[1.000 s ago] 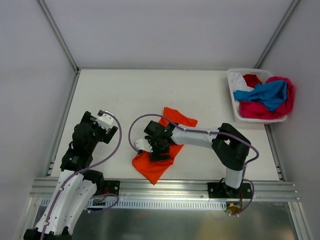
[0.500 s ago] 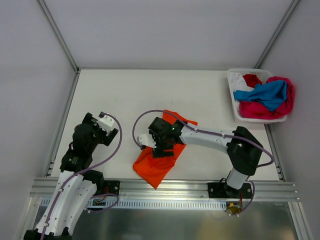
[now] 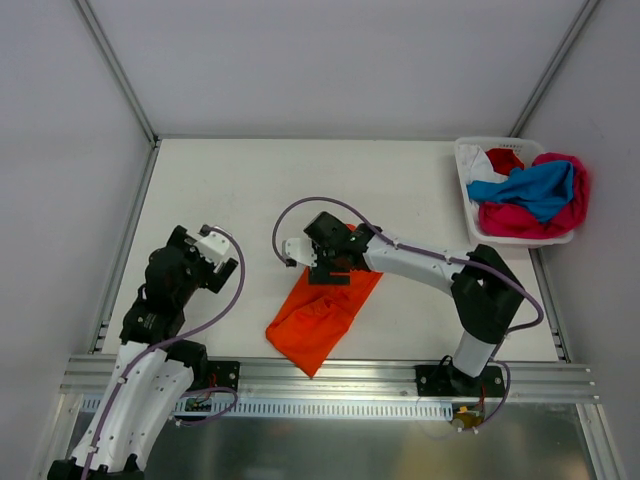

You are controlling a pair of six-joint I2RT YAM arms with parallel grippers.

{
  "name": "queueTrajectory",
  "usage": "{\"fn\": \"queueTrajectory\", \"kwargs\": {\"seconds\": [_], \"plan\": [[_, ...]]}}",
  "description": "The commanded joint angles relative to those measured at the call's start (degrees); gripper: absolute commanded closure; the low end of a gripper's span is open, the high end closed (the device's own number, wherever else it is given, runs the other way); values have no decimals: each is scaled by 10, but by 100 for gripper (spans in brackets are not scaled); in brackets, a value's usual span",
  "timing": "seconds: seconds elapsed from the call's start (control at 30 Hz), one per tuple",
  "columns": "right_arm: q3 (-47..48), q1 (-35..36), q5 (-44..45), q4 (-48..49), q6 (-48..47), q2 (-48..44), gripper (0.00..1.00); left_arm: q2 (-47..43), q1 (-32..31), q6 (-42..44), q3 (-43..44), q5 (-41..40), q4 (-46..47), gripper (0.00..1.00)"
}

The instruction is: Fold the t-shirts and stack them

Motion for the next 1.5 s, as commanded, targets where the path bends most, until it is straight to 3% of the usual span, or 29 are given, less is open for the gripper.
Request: {"fn": "queueTrajectory", "kwargs": {"seconds": [0.0,0.07,0.1,0.23,0.43,0.5,0.6,0.73,0.83,1.07,1.2,1.47], "plan": [[-11,-7,64,50,14,-4,16,-27,7,3,5,68,-12,1],[-10,-30,83,63,28,-15,16,-73,7,16,9,132,-42,1],[2,-42,86,63,38,-18,16,-81,5,31,14,203,-56,1],[42,-108,85,36,76,-7,16,-10,0,44,65,296,-122,1],[-17,-123,107,48,58,31,16,35,0,62,65,217,-99,1],[-35,-122,141,99,22,62,16,33,0,47,61,143,-73,1],[-24,-129,129,108,13,96,16,21,0,35,56,45,-20,1],[7,-123,91,82,23,118,16,1,1,30,62,-22,0,1],[2,-110,124,126,-17,133,16,-14,1,37,62,-59,13,1],[4,-106,195,377,-161,226,17,-29,1,36,61,-74,19,1],[30,-104,158,421,-187,250,17,-26,1,29,57,-67,19,1],[76,-83,80,418,-170,243,18,-9,1,5,45,-19,18,1]]}}
